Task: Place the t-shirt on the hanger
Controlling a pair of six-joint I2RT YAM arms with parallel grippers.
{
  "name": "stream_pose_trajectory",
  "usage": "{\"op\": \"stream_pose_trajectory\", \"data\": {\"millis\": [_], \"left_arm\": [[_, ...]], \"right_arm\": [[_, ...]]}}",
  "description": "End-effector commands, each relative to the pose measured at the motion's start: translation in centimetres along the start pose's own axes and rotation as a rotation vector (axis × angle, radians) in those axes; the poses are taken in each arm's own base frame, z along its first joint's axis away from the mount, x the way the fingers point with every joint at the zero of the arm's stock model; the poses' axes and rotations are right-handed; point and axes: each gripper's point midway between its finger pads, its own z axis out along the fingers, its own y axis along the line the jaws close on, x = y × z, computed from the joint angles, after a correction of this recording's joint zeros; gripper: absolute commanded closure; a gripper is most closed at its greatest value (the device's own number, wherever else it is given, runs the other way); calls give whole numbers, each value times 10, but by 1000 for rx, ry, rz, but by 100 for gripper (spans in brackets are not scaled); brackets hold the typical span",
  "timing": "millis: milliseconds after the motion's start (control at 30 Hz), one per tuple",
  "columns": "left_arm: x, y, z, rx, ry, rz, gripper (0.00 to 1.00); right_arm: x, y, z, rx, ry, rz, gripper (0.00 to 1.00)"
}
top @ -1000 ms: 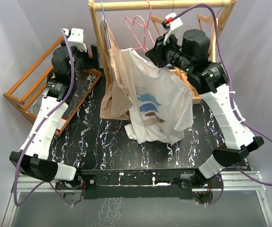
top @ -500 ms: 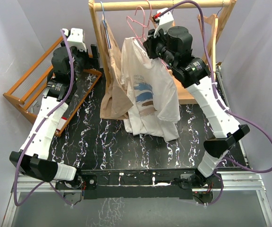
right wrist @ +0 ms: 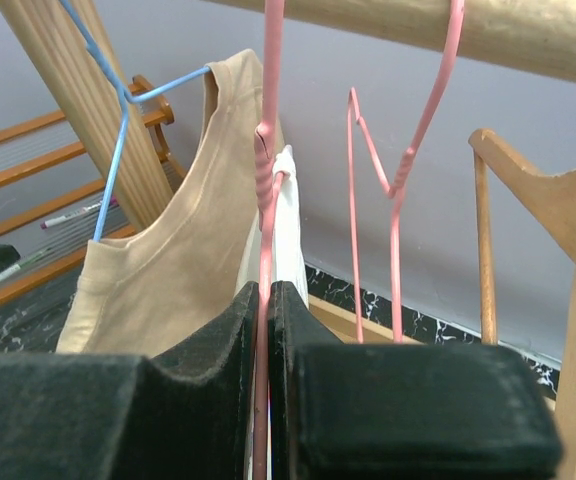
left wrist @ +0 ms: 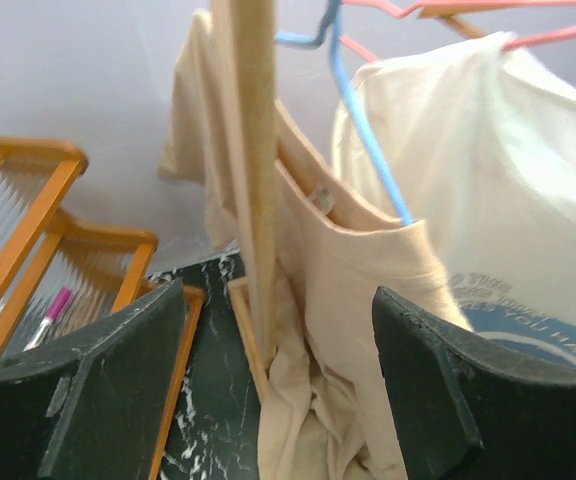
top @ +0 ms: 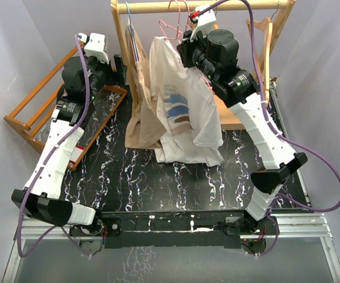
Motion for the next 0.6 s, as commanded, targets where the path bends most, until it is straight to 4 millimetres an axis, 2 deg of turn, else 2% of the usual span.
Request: {"op": "stream_pose_trajectory", "data": {"millis": [0, 133, 233, 400, 467, 567], "left_arm": [[-57, -27, -20, 165, -112, -19, 28], [-56, -24, -9, 142, -85, -35, 27], [-58, -22, -9, 129, -84, -40, 27], [-58, -20, -14, 118, -79, -46, 27], [-62, -31, -16, 181, -85, -44, 28], [-64, -59, -20, 337, -71, -40, 35]], "right_arm": [[-57, -5, -29, 23, -175, 27, 92], [-64, -3, -18, 16, -202, 27, 92], [-58, 1, -1, 11, -189, 19, 92], [-46, 4, 7, 10, -172, 31, 92], [-44, 2, 5, 16, -161, 29, 92], [-41, 1, -6, 19, -143, 33, 92]]}}
